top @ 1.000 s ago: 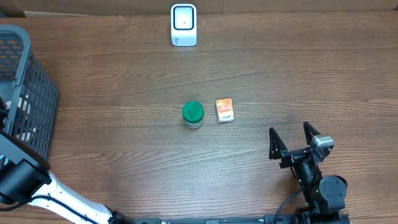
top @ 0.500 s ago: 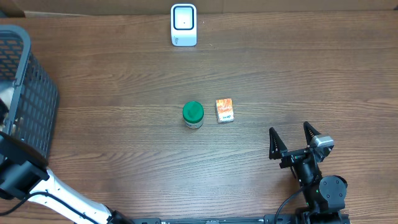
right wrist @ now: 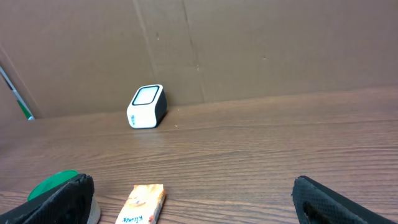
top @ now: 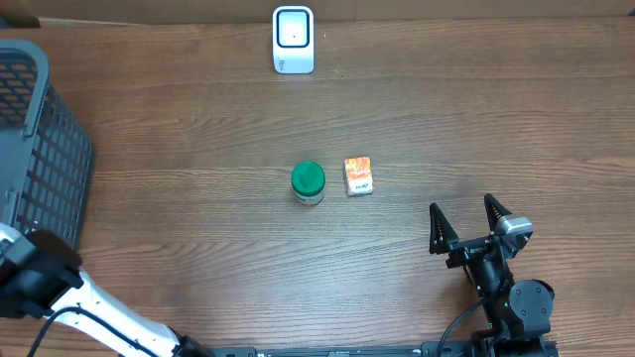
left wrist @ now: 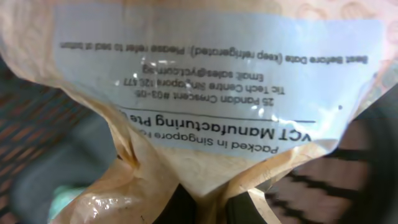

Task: Scan the item barcode
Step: 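Lift the plastic bag out and carry it toward the scanner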

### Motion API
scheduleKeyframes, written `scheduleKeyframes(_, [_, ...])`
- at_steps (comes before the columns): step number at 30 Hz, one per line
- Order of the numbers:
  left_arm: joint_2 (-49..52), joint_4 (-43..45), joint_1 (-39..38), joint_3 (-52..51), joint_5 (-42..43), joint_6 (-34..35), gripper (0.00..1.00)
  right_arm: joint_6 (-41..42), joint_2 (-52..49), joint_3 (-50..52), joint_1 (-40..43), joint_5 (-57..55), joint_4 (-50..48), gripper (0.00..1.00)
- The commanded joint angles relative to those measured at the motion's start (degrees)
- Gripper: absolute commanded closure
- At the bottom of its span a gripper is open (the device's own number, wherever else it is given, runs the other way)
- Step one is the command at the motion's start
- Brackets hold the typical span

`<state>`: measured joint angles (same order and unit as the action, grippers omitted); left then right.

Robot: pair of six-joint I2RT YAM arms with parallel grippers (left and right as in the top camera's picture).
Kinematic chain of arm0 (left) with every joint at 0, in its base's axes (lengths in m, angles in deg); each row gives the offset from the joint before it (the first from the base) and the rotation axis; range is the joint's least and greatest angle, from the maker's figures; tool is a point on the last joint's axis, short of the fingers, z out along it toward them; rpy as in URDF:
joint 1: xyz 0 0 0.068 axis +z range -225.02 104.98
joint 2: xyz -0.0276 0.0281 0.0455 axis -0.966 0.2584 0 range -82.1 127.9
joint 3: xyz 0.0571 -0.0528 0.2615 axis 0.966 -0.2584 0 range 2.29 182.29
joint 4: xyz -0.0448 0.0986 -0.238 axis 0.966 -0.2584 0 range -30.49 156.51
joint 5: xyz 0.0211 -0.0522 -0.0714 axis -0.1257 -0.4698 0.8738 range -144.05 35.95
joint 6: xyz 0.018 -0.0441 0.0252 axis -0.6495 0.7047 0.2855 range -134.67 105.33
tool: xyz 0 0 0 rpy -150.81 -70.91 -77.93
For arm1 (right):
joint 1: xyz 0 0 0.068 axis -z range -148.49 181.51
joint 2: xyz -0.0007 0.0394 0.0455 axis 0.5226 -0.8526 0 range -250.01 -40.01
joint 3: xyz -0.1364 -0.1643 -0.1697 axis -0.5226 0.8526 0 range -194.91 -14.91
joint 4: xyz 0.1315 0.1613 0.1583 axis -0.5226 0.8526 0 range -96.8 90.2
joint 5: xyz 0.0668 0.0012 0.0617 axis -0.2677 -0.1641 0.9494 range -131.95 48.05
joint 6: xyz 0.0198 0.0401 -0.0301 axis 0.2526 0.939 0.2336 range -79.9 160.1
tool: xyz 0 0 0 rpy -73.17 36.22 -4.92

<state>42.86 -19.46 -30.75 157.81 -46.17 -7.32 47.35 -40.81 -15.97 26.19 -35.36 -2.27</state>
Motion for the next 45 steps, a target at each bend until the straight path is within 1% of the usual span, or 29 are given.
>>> scheduleKeyframes(1, [-7.28, 0.72, -4.92, 6.14, 4.79, 5.18, 0.96, -0.15, 0.5, 0.59, -0.09, -0.55, -0.24, 0.0])
scheduleKeyframes(7, [-13.46, -0.33, -15.65, 8.59, 7.74, 5.51, 0.96, -0.15, 0.5, 0.59, -0.09, -0.55, -0.24, 0.0])
scheduleKeyframes(10, [-14.95, -4.24, -22.56, 8.59, 7.82, 5.33, 0.96, -0.15, 0.5, 0.59, -0.09, -0.57, -0.26, 0.0])
scheduleKeyframes(13, [-14.34, -9.92, -30.4, 8.31, 6.67, 3.15, 0.96, -0.15, 0.5, 0.59, -0.09, -0.55, -0.24, 0.0])
scheduleKeyframes(15, [-13.4, -10.84, -34.58, 7.04, 5.25, 1.7, 0.96, -0.15, 0.5, 0.59, -0.09, -0.55, -0.24, 0.0])
scheduleKeyframes(16, [-13.07, -10.82, -38.99, 2.89, 5.25, 0.48, 0.96, -0.15, 0.5, 0.59, -0.09, -0.55, -0.24, 0.0])
scheduleKeyframes(17, [-12.87, -10.62, -40.85, 0.74, 5.18, 1.01, 0.96, -0.15, 0.5, 0.59, -0.09, -0.55, -0.26, 0.0])
scheduleKeyframes(21, [-11.41, -10.82, -46.34, -8.11, 2.14, 1.09, 0.96, -0.15, 0.5, 0.59, -0.09, -0.55, -0.24, 0.0])
scheduleKeyframes(24, [-10.58, -10.16, -48.74, -16.39, 1.75, 2.97, 0.96, -0.15, 0.5, 0.59, -0.09, -0.55, -0.24, 0.0])
scheduleKeyframes(29, [-10.47, -4.0, -51.45, -32.57, 1.77, 6.32, 0.96, -0.15, 0.5, 0.59, -0.09, -0.55, -0.26, 0.0])
scheduleKeyframes(33, [-10.47, 4.37, -53.46, -44.89, 1.6, 9.31, 0.96, -0.15, 0.5, 0.59, -0.09, -0.55, -0.24, 0.0])
scheduleKeyframes(35, [-10.47, 8.68, -54.66, -50.58, 0.0, 11.28, 0.96, -0.15, 0.5, 0.59, -0.09, -0.55, -0.24, 0.0])
scheduleKeyframes(39, [-10.47, 16.33, -57.31, -60.48, -4.13, 16.74, 0.96, -0.15, 0.5, 0.59, -0.09, -0.57, -0.26, 0.0])
scheduleKeyframes(43, [-10.47, 23.1, -58.62, -67.19, -4.09, 19.87, 0.95, -0.15, 0.5, 0.59, -0.09, -0.55, -0.24, 0.0])
scheduleKeyframes(44, [-10.47, 25.29, -58.95, -68.7, -2.95, 19.91, 0.61, -0.15, 0.5, 0.59, -0.09, -0.55, -0.24, 0.0])
scheduleKeyframes(45, [-10.47, 25.64, -59.08, -68.81, -2.58, 19.91, 0.27, -0.15, 0.5, 0.59, -0.09, -0.55, -0.24, 0.0])
